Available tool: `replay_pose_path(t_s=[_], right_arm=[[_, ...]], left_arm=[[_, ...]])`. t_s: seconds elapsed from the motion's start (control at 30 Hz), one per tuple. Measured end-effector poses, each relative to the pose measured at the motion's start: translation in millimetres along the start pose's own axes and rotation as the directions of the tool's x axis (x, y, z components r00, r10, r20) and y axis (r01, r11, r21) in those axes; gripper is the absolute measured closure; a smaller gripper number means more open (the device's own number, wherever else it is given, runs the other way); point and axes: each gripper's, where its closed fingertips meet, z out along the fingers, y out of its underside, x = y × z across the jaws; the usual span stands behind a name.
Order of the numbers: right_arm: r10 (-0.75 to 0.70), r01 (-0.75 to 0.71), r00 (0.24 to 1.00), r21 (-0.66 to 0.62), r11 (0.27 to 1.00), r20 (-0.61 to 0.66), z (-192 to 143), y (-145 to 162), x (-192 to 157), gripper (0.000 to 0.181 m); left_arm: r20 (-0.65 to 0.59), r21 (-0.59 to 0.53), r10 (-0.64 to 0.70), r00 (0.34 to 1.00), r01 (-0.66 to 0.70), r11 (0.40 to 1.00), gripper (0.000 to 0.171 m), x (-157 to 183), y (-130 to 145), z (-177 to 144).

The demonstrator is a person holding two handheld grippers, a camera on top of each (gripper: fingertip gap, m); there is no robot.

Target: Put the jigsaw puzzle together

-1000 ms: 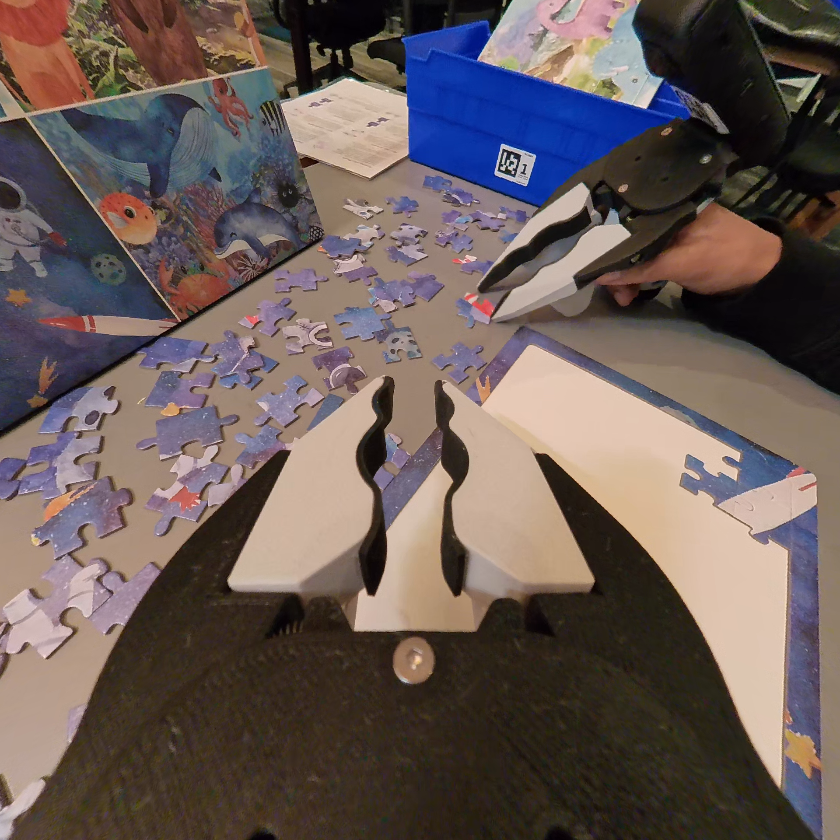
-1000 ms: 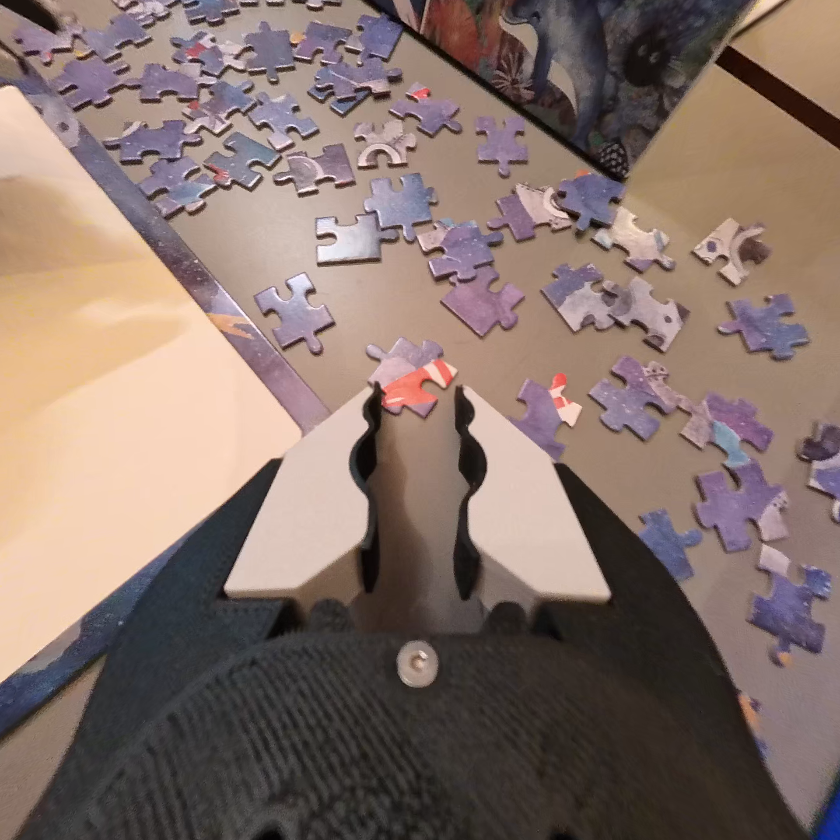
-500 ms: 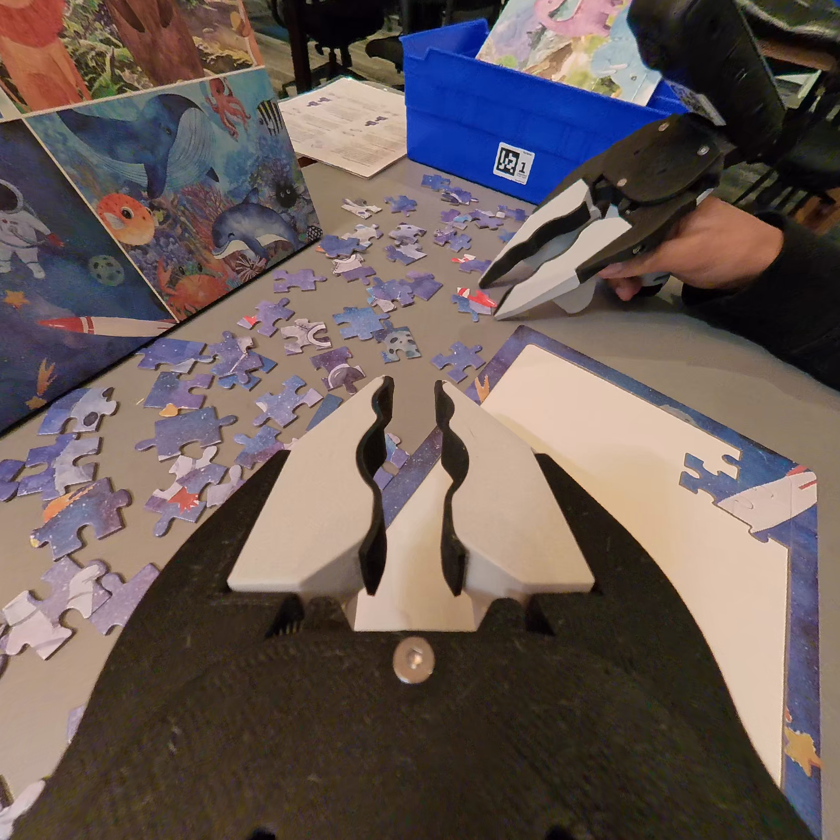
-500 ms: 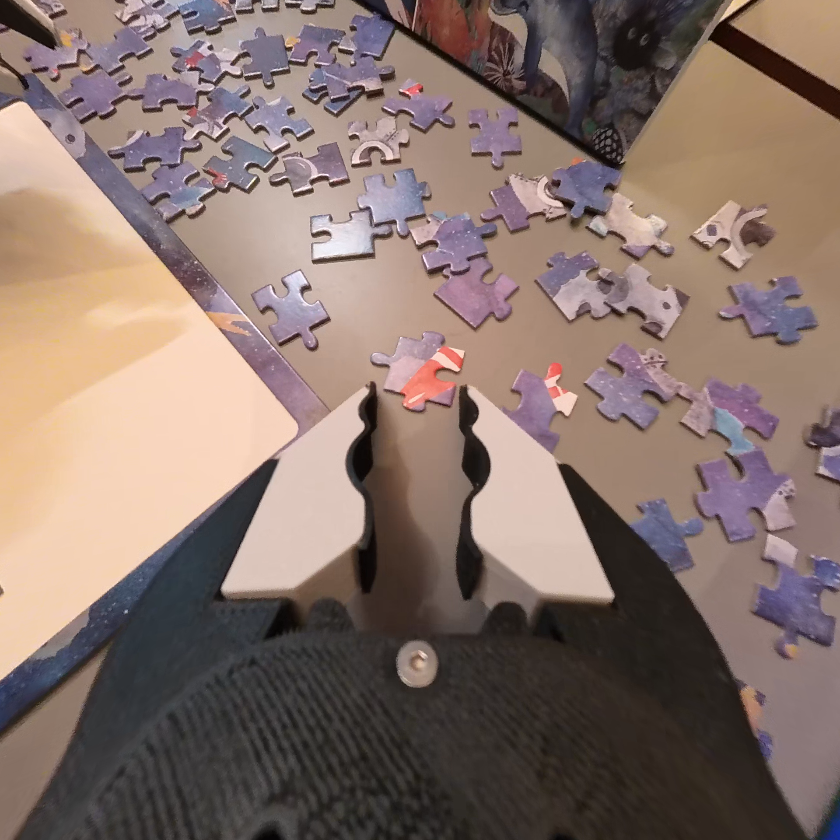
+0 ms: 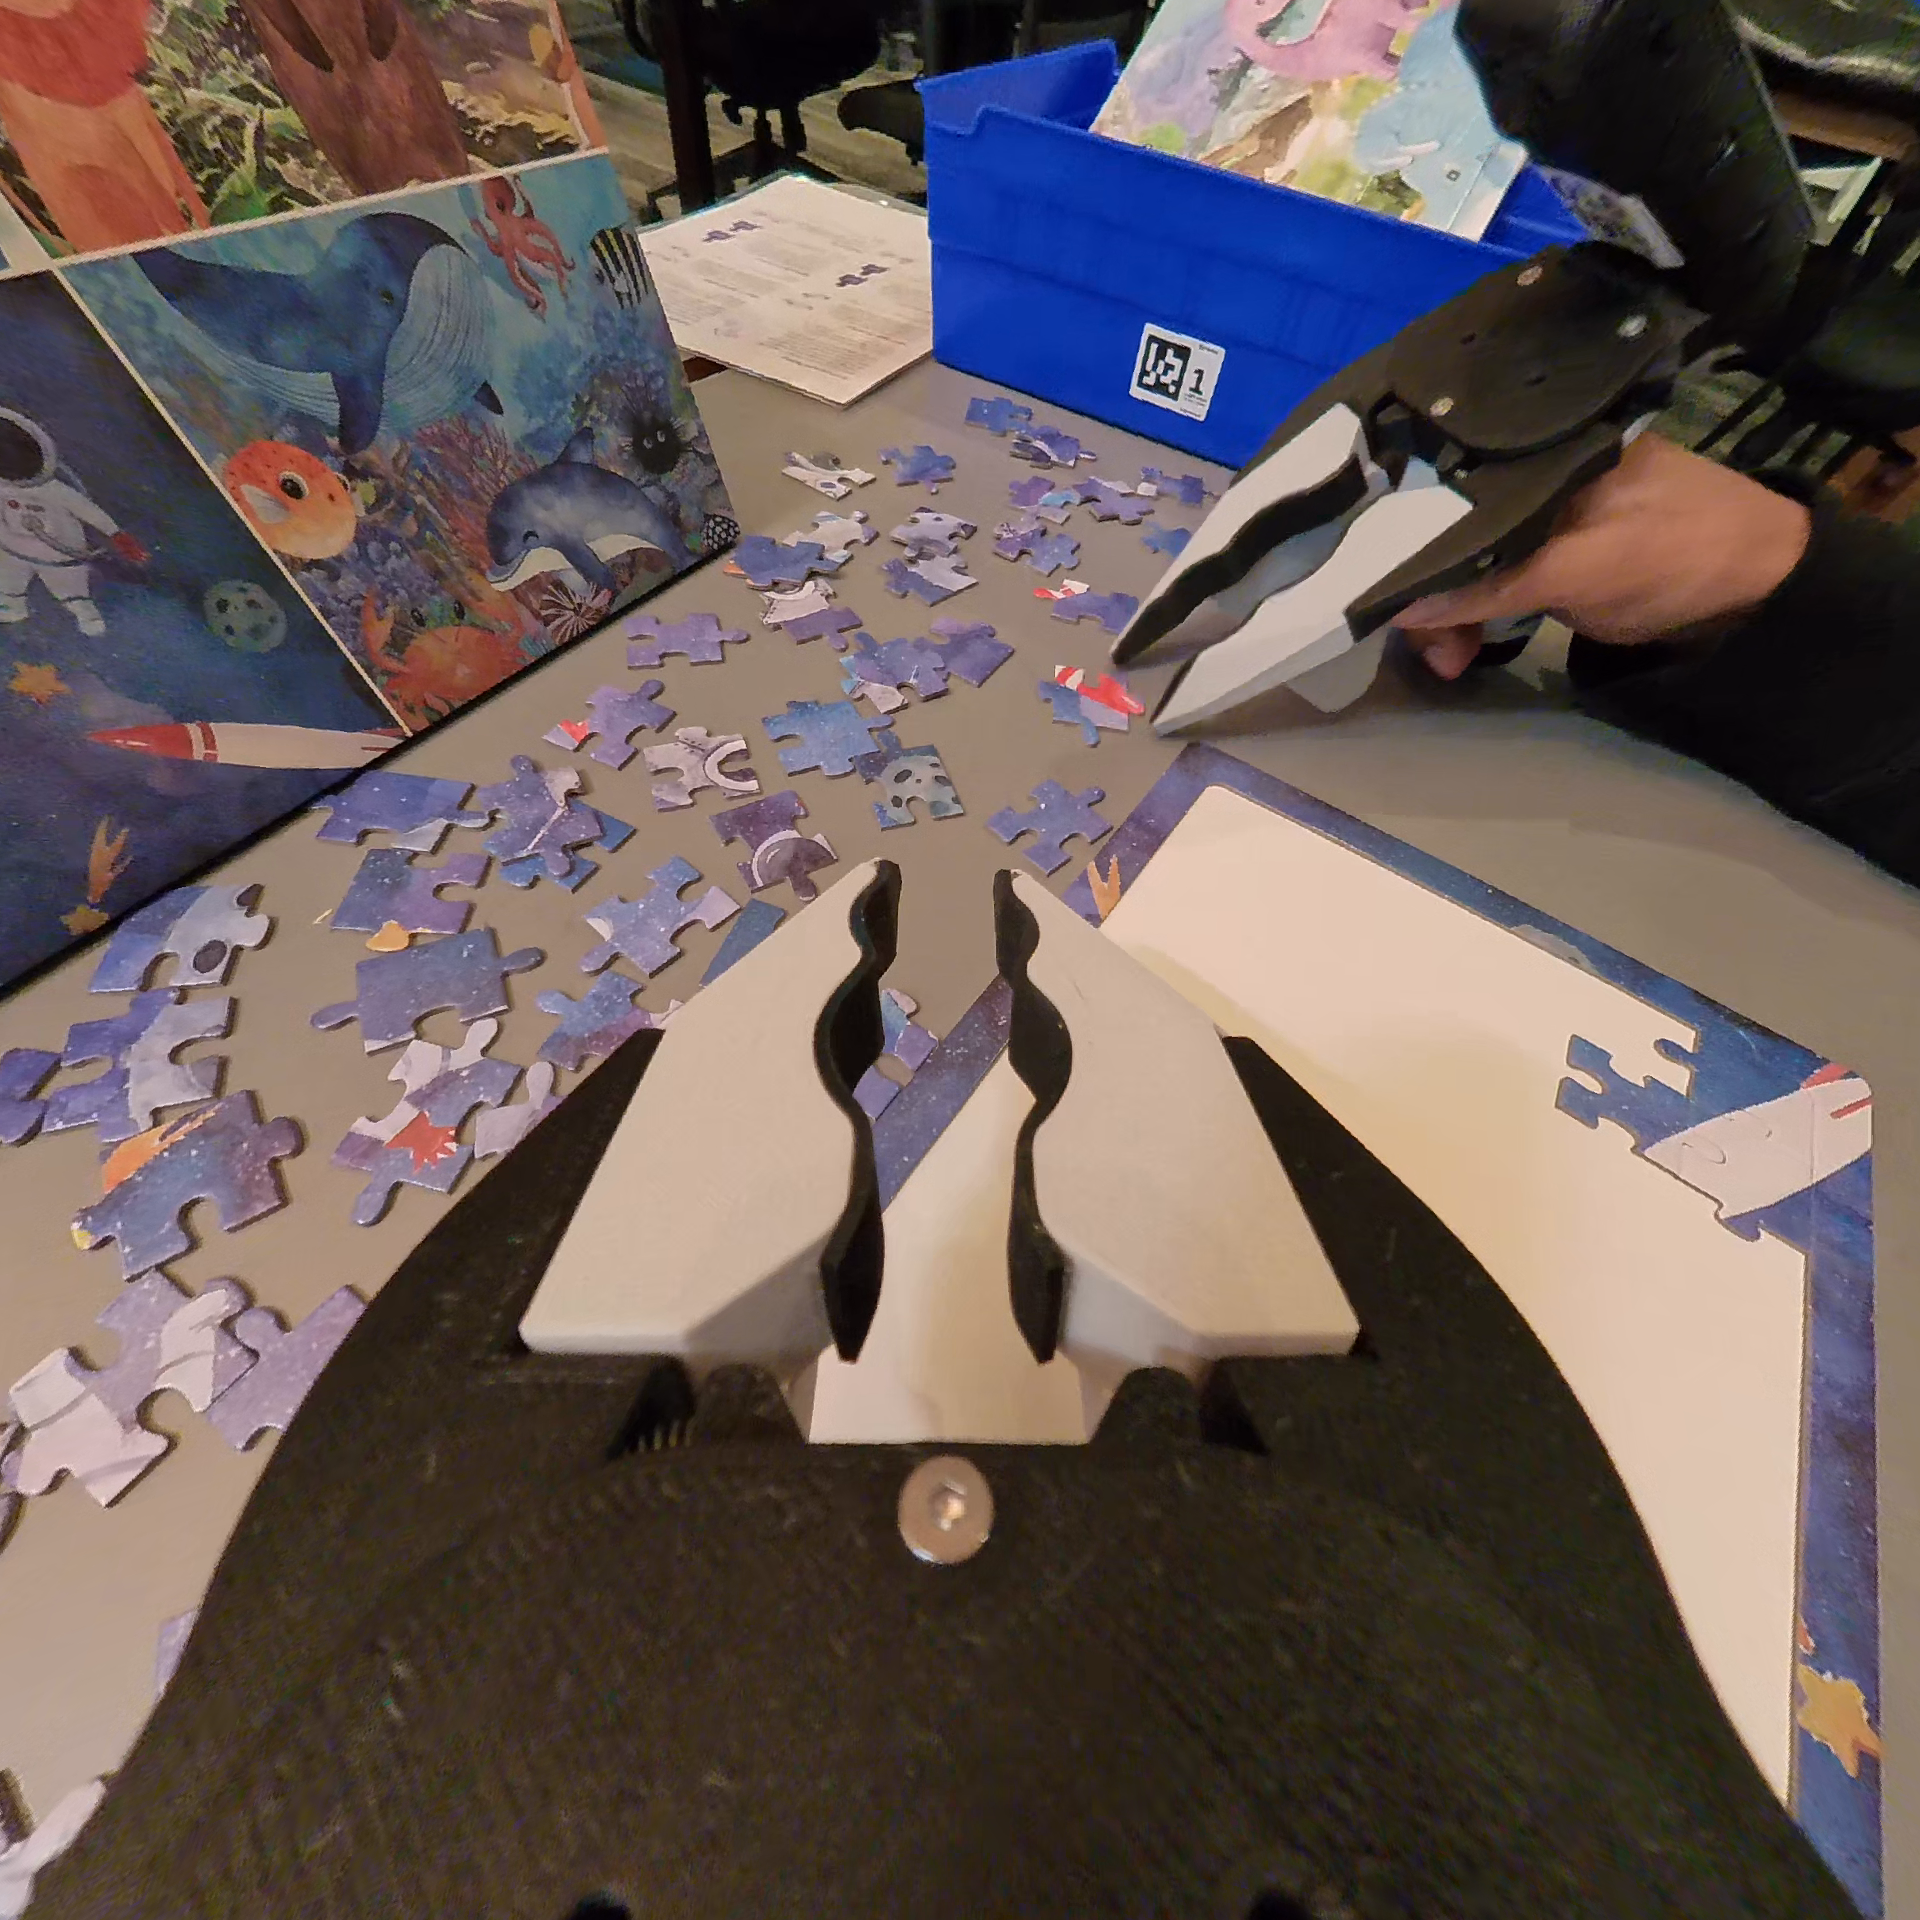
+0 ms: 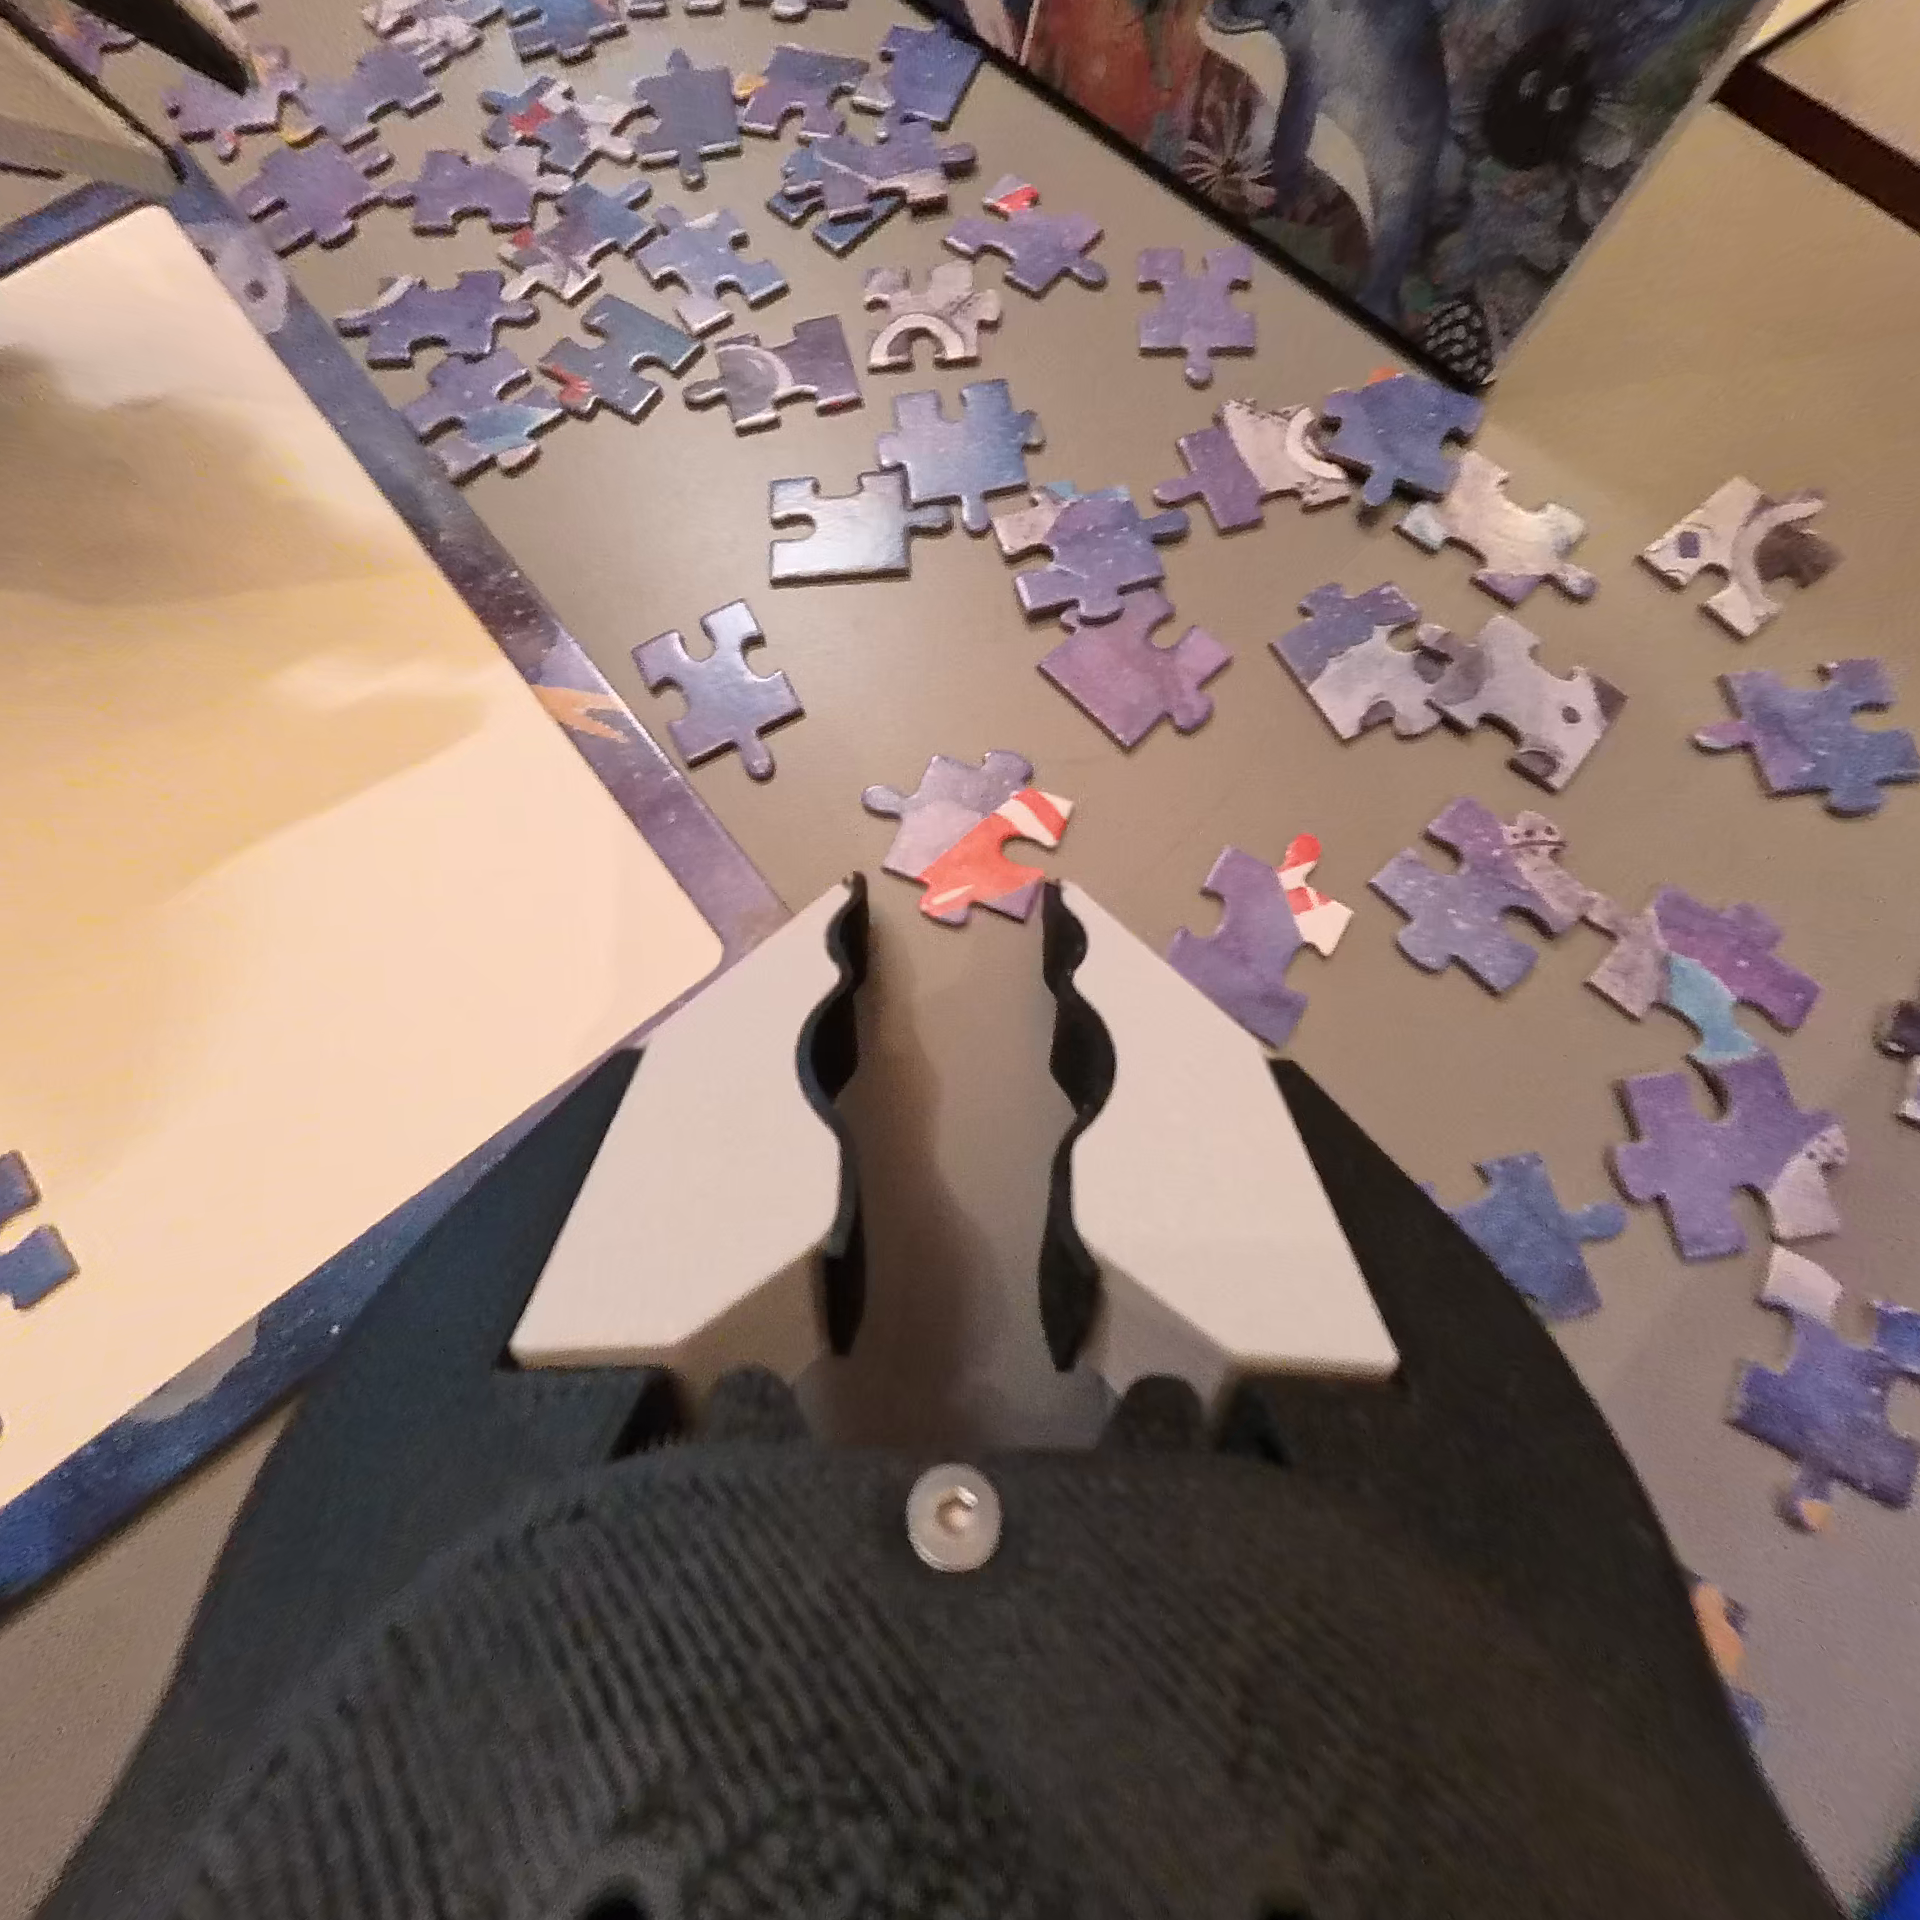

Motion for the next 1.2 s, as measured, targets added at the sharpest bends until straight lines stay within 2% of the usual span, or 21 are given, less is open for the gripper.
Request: replay_pose_path(t_s=[0.17,0.3,0.47,0.63,0.77,1.2], right_arm=[[0.062,-0.057,0.996,0.068,0.996,-0.07,-15.4,-7.1,22.5,0.153],[0.062,-0.061,0.998,0.053,0.997,-0.027,-8.3,-4.7,13.5,0.151],[-0.019,0.019,0.998,-0.009,1.0,-0.058,1.9,1.2,6.3,0.149],[-0.007,0.007,0.999,0.002,1.0,-0.041,4.8,-0.1,3.3,0.149],[-0.009,0.009,0.999,0.001,1.0,-0.032,4.3,0.4,2.1,0.16],[-0.004,0.004,1.0,0.021,1.0,-0.011,1.2,-3.1,-0.1,0.161]], left_arm=[[-0.004,0.001,0.002,1.0,-0.002,1.0,0.154,1.2,-0.5,0.0],[-0.003,-0.005,0.009,1.0,-0.009,1.0,0.154,2.0,0.4,0.9],[-0.001,-0.006,0.008,1.0,-0.008,1.0,0.154,1.3,0.8,0.9],[-0.001,-0.008,0.01,1.0,-0.01,1.0,0.154,1.7,1.1,1.2],[-0.001,-0.007,0.009,1.0,-0.009,1.0,0.154,1.6,1.2,1.2],[-0.002,-0.008,0.011,1.0,-0.011,1.0,0.154,2.0,1.1,1.2]])
